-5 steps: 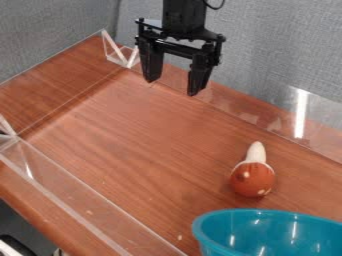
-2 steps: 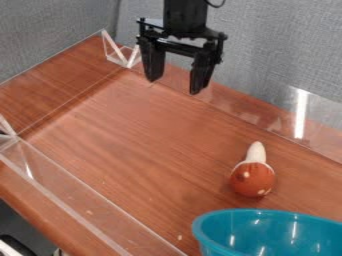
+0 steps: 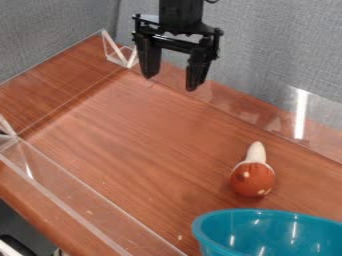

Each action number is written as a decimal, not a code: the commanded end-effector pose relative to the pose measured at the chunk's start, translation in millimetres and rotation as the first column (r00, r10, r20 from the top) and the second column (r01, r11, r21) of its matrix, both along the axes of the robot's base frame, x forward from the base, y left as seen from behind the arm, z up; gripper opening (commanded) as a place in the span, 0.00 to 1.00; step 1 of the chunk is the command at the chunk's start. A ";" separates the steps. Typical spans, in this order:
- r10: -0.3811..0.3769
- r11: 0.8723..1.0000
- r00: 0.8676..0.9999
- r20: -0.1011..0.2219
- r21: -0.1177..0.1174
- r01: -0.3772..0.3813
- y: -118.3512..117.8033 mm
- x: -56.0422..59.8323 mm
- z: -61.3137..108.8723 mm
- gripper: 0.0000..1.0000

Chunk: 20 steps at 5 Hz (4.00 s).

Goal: Put the mushroom in the blue bowl

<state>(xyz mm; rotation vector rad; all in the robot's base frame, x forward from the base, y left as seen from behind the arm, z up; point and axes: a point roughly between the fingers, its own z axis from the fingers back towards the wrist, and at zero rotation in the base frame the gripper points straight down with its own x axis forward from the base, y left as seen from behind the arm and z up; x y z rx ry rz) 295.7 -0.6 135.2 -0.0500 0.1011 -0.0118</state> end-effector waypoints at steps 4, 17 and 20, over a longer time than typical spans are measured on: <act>0.013 1.000 1.000 0.023 0.000 -0.013 4.7 3.5 6.9 1.00; -0.013 0.999 0.999 0.038 -0.033 0.014 2.5 9.8 19.3 1.00; -0.006 0.999 1.000 0.025 -0.036 0.007 4.6 9.9 17.8 1.00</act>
